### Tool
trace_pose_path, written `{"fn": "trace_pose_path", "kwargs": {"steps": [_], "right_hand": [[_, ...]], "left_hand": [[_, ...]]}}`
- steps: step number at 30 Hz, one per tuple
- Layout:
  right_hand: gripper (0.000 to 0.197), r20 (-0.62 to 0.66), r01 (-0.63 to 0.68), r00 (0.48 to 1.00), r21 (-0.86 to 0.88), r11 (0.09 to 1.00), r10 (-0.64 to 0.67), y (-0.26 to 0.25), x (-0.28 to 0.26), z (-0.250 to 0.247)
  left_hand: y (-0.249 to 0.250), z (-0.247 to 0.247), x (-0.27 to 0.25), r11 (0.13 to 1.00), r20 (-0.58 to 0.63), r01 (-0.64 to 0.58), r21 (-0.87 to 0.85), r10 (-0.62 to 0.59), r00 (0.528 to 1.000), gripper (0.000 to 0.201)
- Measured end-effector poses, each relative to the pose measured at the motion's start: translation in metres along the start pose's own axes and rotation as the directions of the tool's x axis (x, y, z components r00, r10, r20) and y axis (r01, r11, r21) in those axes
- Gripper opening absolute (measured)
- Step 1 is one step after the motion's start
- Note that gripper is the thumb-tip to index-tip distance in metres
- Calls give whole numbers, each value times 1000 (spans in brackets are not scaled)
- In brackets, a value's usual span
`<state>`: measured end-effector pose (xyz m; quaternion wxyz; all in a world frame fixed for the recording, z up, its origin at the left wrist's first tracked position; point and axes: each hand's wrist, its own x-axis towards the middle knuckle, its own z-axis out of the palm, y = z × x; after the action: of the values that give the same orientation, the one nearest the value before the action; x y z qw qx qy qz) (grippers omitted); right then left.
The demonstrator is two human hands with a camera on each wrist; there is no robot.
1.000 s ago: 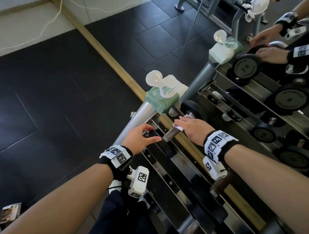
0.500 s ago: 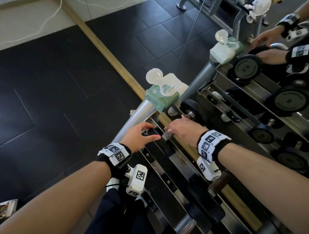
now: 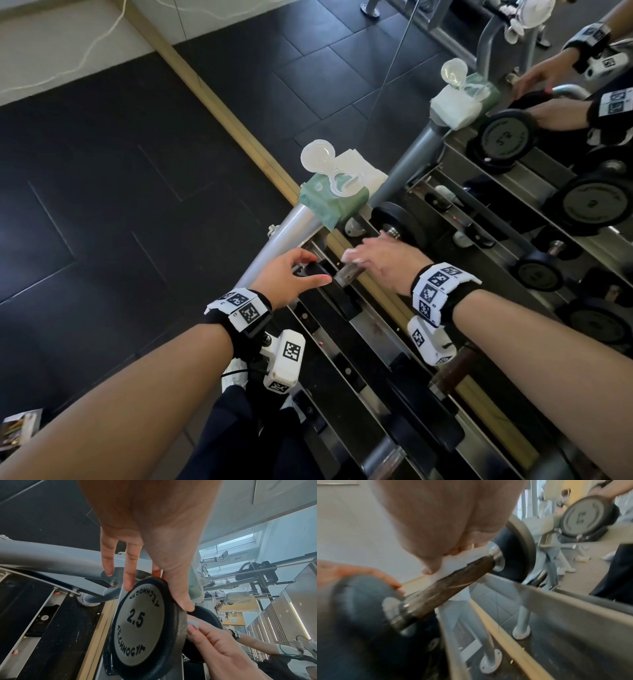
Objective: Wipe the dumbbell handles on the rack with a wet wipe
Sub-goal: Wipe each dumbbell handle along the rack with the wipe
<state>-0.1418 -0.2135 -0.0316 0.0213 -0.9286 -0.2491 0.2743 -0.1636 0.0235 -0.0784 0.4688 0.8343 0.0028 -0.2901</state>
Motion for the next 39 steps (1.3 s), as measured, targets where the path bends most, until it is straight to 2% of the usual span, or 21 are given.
{"fn": "trace_pose_path", "kwargs": {"steps": [2, 4, 8, 11, 14, 16, 19, 25, 28, 32, 36, 39], "right_hand": [[39, -31, -97, 995, -61, 993, 95, 7, -2, -5], [43, -58, -137, 989, -76, 988, 133, 3, -3, -1], [64, 20, 22, 1000, 61, 998, -23, -25, -10, 22], [65, 106, 63, 992, 104, 993, -74, -21, -17, 24], [55, -2, -64, 998, 157, 985, 66, 1, -24, 13], [56, -64, -158, 984, 118, 980, 167, 10, -26, 8], [57, -78, -206, 974, 91, 974, 213, 1, -26, 13], [73, 59, -51, 997, 78, 996, 46, -39, -32, 23], [80, 5, -124, 992, 197, 973, 125, -27, -31, 12], [62, -43, -235, 968, 194, 953, 247, -14, -31, 4], [66, -18, -169, 985, 154, 974, 173, -36, -35, 22], [62, -10, -134, 990, 210, 968, 139, -44, -41, 31]], "left_hand": [[2, -1, 0, 1000, 11, 11, 8, -11, 1000, 56], [3, -2, 0, 1000, 14, 21, 14, -21, 1000, 56], [6, -2, -1, 1000, 25, 28, -6, -28, 999, 54], [7, -3, -1, 1000, 25, 19, 8, -19, 1000, 54], [7, -3, -2, 1000, 44, 26, 0, -26, 999, 56], [7, -3, -3, 999, 34, 23, 22, -24, 999, 58], [7, -2, -5, 999, 16, 20, 39, -20, 1000, 58], [7, -1, -5, 999, 15, 9, 35, -9, 1000, 57], [6, -2, -4, 999, 31, 14, 34, -15, 999, 60], [6, -2, -3, 999, 33, 29, 42, -30, 999, 59], [8, -2, -4, 1000, 32, 28, 2, -28, 999, 55], [11, -2, -5, 1000, 44, 16, -11, -15, 999, 56]]}}
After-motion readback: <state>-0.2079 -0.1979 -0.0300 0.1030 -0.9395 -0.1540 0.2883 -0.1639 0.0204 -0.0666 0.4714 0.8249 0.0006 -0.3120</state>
